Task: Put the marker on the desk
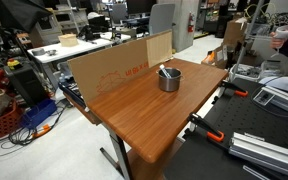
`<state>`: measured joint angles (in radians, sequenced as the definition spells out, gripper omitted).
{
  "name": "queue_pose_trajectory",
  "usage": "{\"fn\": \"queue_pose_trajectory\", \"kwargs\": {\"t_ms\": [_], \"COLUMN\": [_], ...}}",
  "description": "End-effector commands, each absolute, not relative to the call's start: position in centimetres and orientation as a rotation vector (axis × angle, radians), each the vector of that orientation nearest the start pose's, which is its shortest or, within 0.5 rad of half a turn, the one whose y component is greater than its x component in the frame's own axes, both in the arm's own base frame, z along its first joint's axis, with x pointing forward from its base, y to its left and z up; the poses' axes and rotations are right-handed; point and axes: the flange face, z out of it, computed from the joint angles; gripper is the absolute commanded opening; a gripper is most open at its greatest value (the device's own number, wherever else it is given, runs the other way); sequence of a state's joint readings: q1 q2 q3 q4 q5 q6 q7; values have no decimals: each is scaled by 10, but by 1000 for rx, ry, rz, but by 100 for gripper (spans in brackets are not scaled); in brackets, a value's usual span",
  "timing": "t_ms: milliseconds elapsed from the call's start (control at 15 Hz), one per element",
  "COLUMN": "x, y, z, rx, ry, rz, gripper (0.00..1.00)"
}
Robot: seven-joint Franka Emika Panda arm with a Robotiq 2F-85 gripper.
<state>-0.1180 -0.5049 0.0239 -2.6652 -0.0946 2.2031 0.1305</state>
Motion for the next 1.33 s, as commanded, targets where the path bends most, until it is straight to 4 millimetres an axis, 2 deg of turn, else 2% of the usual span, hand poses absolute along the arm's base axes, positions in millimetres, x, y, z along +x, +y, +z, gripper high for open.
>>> {"fn": "queue_pose_trajectory", "kwargs": {"t_ms": [0, 467, 867, 1267], "x": [407, 464, 506, 539], "y": [-30, -1, 28, 33], "z": [378, 321, 284, 251], "rx": [-3254, -3230, -3275, -3343], "ry": [280, 405, 479, 559], "rz": [-113, -128, -102, -97], "gripper": [100, 100, 100, 100]}}
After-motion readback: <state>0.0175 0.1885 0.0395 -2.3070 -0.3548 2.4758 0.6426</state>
